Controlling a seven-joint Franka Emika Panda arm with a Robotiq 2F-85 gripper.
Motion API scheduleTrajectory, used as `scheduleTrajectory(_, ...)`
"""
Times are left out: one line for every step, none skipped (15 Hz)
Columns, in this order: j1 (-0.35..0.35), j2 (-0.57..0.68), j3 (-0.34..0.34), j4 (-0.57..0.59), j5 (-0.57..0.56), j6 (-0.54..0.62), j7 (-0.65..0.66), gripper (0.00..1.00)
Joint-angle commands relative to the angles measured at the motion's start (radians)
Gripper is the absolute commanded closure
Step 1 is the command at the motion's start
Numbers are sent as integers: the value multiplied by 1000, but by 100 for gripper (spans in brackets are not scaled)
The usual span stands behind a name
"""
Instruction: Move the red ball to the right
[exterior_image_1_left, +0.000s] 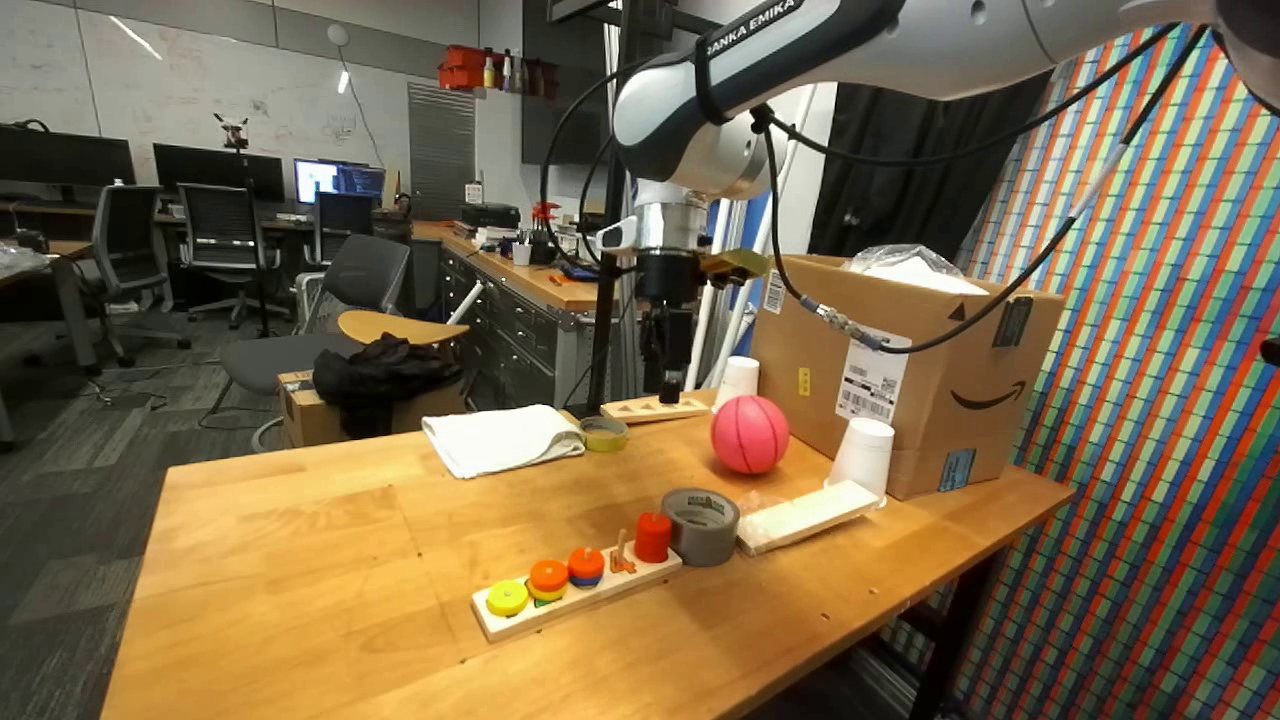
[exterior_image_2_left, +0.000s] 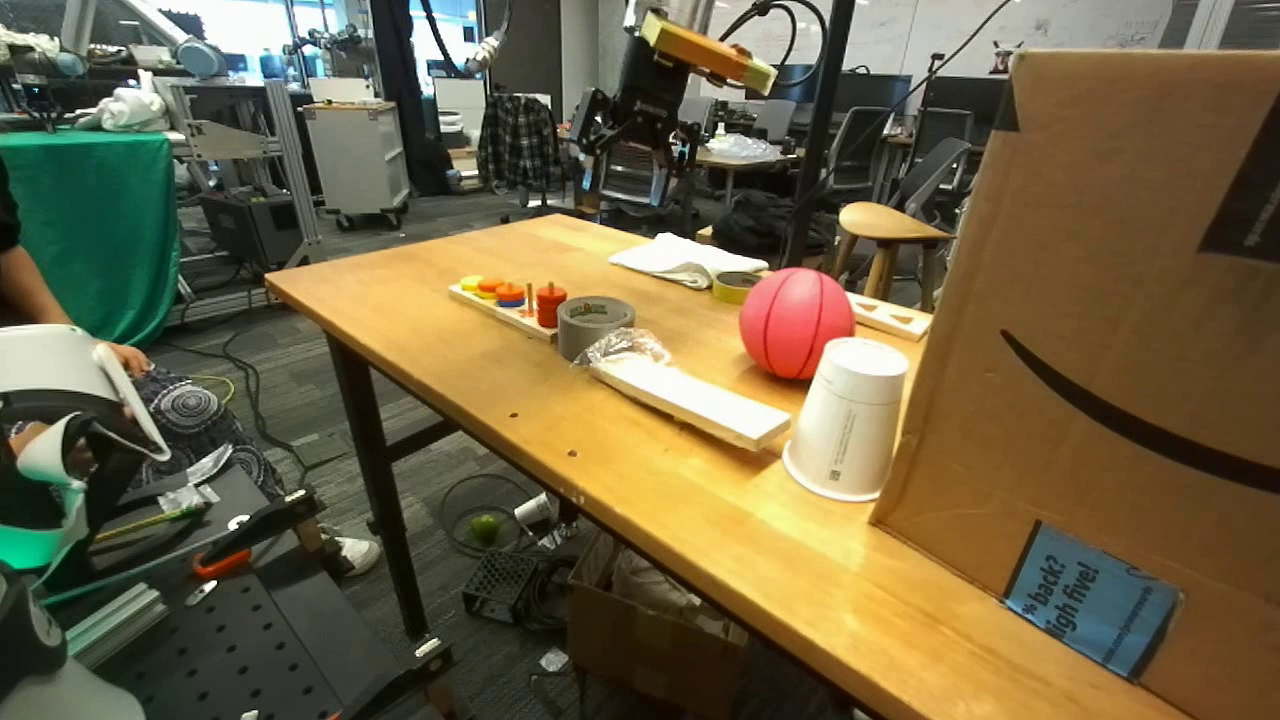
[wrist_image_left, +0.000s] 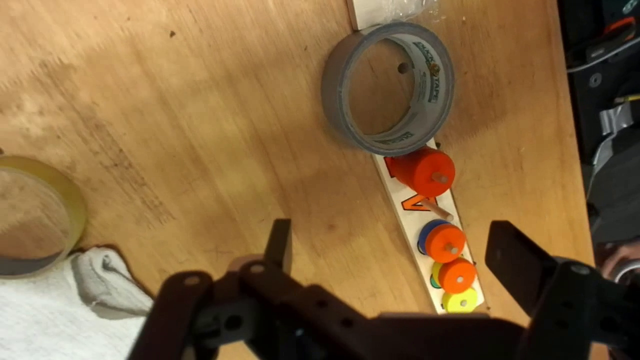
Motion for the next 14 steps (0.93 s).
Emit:
scheduleTrajectory(-2,8,-11,15,-28,23,102,0)
scheduleTrajectory(-3,13,-13,17,-39,23,116,0)
scheduleTrajectory(-3,18,-16,20,-51,23,133,0)
scheduleTrajectory(-5,27,-17,26,-60,22,145,0)
scheduleTrajectory(-7,40,-18,35,-69,19,157,0)
scheduleTrajectory(-8,49,-19,40,-77,18,167,0)
scheduleTrajectory(-10,64,-20,49,-84,17,178,0)
scheduleTrajectory(-11,77,-21,56,-90,16,185,0)
scheduleTrajectory(-13,93,-21,67,-96,11,193,0)
scheduleTrajectory(-16,111,-22,81,-103,8,199,0)
scheduleTrajectory(-19,126,-23,93,-109,5,205,0)
scheduleTrajectory(-22,145,-26,109,-117,0,210,0)
scheduleTrajectory(-27,161,-29,123,-126,-5,215,0)
scheduleTrajectory(-31,179,-34,137,-139,-8,221,0)
